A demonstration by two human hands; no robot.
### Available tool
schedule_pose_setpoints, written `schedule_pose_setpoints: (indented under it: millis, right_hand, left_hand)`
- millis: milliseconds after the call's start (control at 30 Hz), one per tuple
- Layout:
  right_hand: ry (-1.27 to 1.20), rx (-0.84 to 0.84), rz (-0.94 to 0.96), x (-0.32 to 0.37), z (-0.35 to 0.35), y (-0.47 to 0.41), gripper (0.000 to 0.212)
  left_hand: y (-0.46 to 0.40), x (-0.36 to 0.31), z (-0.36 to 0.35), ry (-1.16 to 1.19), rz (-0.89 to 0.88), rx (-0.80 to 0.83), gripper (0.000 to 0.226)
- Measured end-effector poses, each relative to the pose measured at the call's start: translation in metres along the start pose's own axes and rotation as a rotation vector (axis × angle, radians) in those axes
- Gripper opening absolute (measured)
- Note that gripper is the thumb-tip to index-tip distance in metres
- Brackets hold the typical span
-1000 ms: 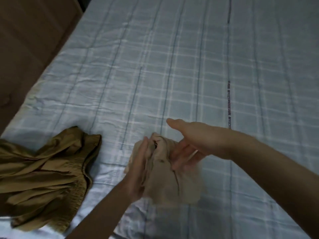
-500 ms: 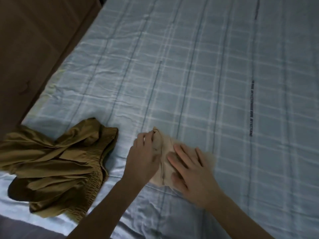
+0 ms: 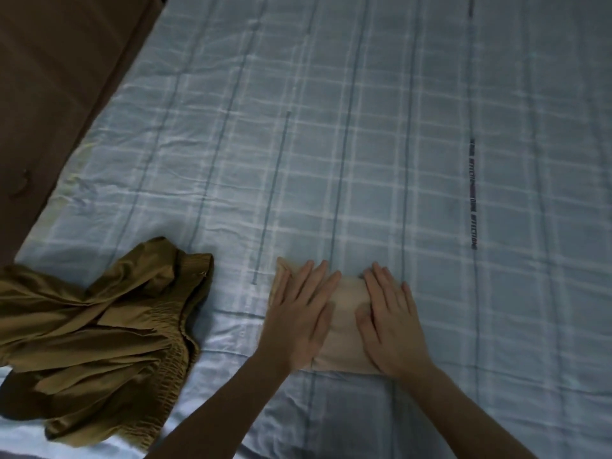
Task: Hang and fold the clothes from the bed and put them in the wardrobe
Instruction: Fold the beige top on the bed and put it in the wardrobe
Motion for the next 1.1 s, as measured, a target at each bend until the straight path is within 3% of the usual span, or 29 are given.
schedule_pose_setpoints:
  millis: [133, 233, 333, 533, 633, 733, 833, 967, 1100]
  right_hand:
    - [-0.062, 0.098, 0.066, -0.006, -0.002, -0.007, 0.063]
    - [-0.042, 0.283, 0.055, -0.012, 0.003, -0.02, 0.067]
    - [0.051, 0.466, -0.003, -0.014, 0.012, -0.031, 0.055]
    - [0.265, 0.815, -0.054, -0.007, 0.009, -0.043, 0.054]
    - [0.295, 0.823, 0.029, -0.001, 0.014, -0.04, 0.059]
    - [0.11, 0.782, 0.055, 0.004, 0.023, -0.029, 0.051]
    - [0.0, 0.704, 0.103, 0.018, 0.045, -0.017, 0.043]
    - [0.05, 0.58, 0.205, 0.047, 0.096, -0.009, 0.039]
    - [0.083, 0.428, 0.282, 0.079, 0.177, -0.014, 0.038]
  left_hand:
    - [-0.015, 0.001, 0.007, 0.012, -0.005, 0.031, 0.048]
    - [-0.044, 0.002, 0.009, -0.085, -0.014, 0.301, 0.055]
    - [-0.062, -0.001, 0.002, -0.149, -0.035, 0.582, 0.056]
    - [-0.065, -0.015, -0.009, -0.476, -0.181, 0.855, 0.077]
    - [-0.057, -0.015, -0.011, -0.463, -0.256, 0.916, 0.074]
    - [-0.042, -0.006, -0.005, -0.252, -0.166, 0.973, 0.073]
    - [-0.022, -0.002, 0.015, -0.148, -0.09, 1.014, 0.057]
    - [-0.013, -0.011, 0.07, -0.093, -0.073, 0.881, 0.049]
    - [-0.016, -0.027, 0.161, -0.066, -0.02, 0.646, 0.049]
Point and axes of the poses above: each hand's wrist, its own y-axis away from the middle knuckle, its own z-axis out of the back of the hand, x = y × z, the point moved 10 cm from there along -y, towards the middle knuckle, and after that the axes turned 8 degrees about z, right-handed, at the moved point
